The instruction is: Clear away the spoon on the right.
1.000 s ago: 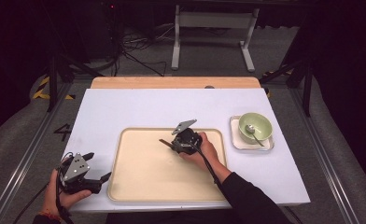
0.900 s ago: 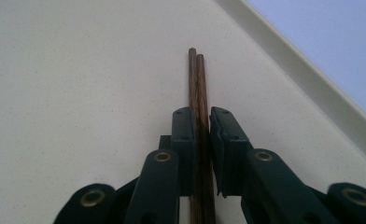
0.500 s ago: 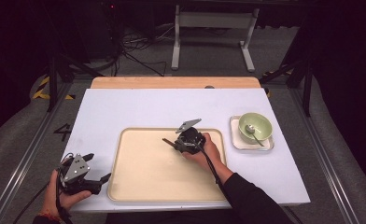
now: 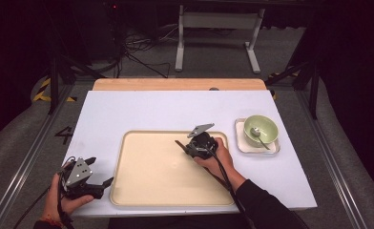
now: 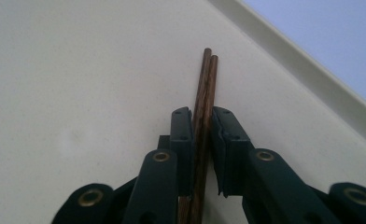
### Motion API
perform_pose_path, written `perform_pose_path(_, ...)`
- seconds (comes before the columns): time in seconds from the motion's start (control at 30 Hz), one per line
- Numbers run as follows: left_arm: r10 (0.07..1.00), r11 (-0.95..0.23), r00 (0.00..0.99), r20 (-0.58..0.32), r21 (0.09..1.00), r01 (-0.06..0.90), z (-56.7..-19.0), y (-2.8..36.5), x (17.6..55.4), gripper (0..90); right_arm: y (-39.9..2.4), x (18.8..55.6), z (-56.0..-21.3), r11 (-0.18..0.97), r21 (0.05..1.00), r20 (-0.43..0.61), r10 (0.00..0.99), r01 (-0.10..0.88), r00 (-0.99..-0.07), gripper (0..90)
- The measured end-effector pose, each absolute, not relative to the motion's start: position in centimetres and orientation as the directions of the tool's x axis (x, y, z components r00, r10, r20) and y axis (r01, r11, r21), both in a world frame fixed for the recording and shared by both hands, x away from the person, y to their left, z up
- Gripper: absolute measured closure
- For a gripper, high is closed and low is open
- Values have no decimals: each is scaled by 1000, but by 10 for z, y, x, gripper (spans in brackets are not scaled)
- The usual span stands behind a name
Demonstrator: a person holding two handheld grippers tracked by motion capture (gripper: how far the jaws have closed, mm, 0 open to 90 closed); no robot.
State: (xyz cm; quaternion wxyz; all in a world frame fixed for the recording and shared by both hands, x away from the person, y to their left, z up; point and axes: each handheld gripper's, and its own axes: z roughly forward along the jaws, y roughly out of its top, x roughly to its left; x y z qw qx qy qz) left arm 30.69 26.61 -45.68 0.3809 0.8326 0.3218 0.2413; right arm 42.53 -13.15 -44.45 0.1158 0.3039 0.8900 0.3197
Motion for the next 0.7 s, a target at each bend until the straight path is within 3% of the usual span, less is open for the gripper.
perform_pose_path(0.47,701,-526,691,174,780,338,-456,258,311,92,-179,420,-445,536,654,8,700,533,-714,761)
perform_pose_path(0.7,705,-523,686,178,785,334,-454,259,309,91,-192,414,-445,533,659,-41,729,530,-683,741)
